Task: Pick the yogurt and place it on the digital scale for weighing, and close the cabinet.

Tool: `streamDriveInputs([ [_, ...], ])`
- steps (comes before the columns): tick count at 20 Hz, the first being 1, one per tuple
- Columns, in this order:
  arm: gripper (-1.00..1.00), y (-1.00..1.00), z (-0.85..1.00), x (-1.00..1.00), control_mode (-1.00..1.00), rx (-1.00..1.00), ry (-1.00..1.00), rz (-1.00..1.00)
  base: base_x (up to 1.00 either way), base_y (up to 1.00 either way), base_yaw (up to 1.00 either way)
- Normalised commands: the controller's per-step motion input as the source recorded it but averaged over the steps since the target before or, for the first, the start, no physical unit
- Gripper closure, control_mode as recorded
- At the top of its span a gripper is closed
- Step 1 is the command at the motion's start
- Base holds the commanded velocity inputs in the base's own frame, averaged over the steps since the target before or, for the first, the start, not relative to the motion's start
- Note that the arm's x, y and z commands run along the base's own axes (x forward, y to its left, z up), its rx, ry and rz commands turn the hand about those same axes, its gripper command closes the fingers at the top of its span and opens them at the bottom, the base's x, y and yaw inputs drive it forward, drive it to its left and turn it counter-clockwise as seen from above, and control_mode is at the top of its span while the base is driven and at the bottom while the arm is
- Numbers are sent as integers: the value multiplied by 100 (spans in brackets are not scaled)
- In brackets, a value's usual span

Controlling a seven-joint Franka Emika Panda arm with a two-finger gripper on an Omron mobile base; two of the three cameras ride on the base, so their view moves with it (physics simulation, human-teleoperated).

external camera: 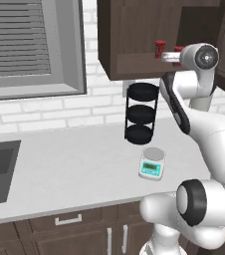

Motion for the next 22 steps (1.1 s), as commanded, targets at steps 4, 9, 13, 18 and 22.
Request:
streamDriveInputs([
  [4,-100,-3,0,39,-100,0,0,0,0,0,0],
  [9,-100,-1,0,38,-100,0,0,0,0,0,0],
  [13,-100,-8,0,36,-100,0,0,0,0,0,0],
  [18,-100,-22,0,30,-100,0,0,0,0,0,0],
  [22,-100,-17,0,23,-100,0,0,0,0,0,0],
])
